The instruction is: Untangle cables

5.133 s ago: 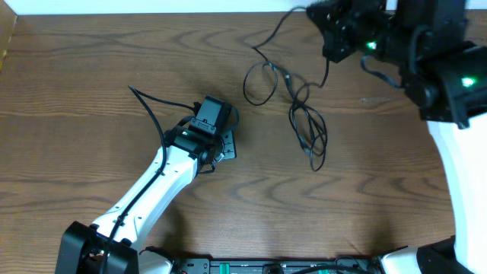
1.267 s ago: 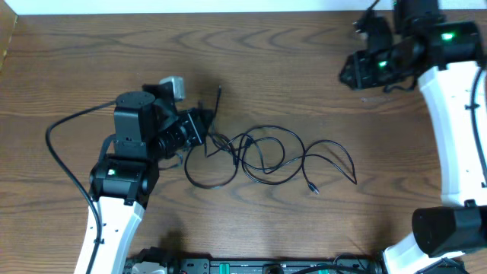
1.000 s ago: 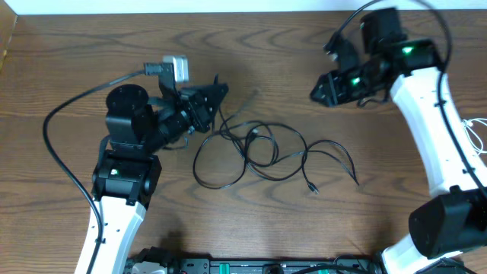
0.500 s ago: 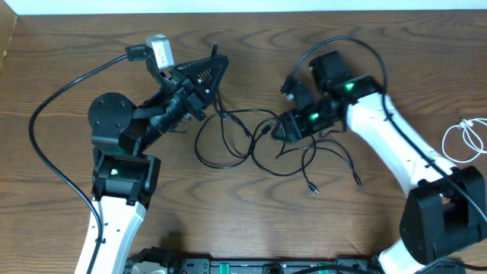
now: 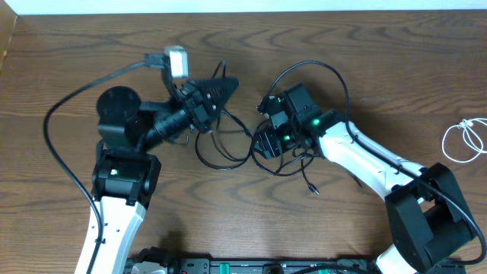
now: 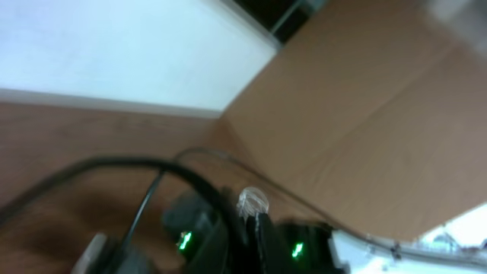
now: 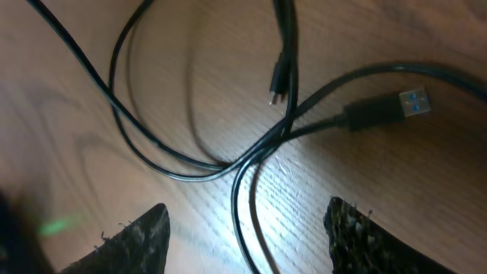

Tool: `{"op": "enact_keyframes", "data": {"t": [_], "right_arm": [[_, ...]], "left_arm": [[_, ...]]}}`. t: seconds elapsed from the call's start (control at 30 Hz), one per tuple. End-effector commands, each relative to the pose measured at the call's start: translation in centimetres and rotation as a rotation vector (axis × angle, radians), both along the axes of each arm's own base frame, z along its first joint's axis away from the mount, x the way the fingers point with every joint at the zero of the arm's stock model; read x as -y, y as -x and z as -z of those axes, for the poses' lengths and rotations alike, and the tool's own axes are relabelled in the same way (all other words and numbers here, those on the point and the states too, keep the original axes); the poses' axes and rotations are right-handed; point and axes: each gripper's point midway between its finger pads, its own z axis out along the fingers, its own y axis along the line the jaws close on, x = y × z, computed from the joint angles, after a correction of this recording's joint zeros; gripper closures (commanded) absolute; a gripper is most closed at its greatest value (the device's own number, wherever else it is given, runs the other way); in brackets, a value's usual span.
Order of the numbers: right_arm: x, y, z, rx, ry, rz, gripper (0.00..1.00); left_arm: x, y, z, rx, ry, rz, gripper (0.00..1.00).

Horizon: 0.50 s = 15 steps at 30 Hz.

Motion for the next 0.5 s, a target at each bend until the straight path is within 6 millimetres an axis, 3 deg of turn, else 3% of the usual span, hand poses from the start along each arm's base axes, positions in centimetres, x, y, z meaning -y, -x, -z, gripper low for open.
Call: {"op": "enact_keyframes", "data": {"t": [0.0,0.13,0.47], "right_arm": [[0.6,-0.2,1.0,-0.037,0.021,0.152,0.38],[0.6,-0.3,1.8,-0.037,0.015,0.221,0.39],[0.0,-0.6,1.9,-0.007,0.027,0.298,0.42]], "left_arm": [[-0.3,-0.2,1.6,0.041,-0.108,-0.011,0.92],[-1.7,-0.9,5.1,-0.033,-0.232,-0.095,0.92],[-6.9,-1.7,11.5,-0.212,-0.509,-0.355,0.92]]}}
